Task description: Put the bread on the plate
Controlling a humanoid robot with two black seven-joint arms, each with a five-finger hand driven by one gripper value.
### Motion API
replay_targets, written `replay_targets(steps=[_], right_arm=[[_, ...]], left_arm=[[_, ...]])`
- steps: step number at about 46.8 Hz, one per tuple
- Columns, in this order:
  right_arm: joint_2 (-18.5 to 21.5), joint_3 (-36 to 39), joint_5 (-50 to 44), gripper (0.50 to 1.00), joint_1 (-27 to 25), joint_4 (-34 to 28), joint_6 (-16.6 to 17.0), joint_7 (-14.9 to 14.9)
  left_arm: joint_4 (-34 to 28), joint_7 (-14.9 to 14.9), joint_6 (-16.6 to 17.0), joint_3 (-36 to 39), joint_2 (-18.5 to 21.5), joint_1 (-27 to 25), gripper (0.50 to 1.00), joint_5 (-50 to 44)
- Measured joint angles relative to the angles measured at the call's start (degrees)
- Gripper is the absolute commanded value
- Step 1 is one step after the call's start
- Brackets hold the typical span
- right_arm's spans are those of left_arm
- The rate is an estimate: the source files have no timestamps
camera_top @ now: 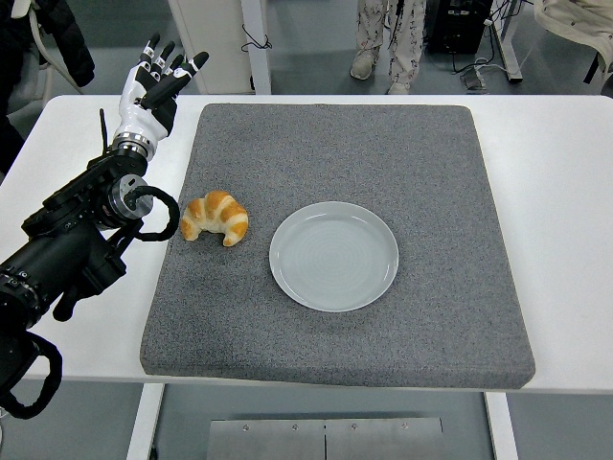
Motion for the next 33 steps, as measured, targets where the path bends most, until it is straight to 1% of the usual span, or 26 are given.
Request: replay_targets(steps=[8,13,26,33], right_arm=[[0.0,0.0,0.0,1.0,0.0,0.0,0.0,0.0],[0.0,0.03,0.0,1.0,0.0,0.0,0.0,0.0],[0.0,0.01,0.0,1.0,0.0,0.01,-0.02,0.0],[0.0,-0.01,0.0,1.0,0.0,0.0,-0.02,0.0]], left_arm=[[0.0,0.03,0.0,0.01,0.0,-0.13,1.0,0.0],[0.0,0.61,0.0,0.09,0.24,-0.23,1.0,0.08],[-0.03,2.44,-0.3,0.19,3.2,-0.67,1.0,0.89],[-0.8,2.91,-0.36,0.52,4.46,-0.73,1.0,1.63]])
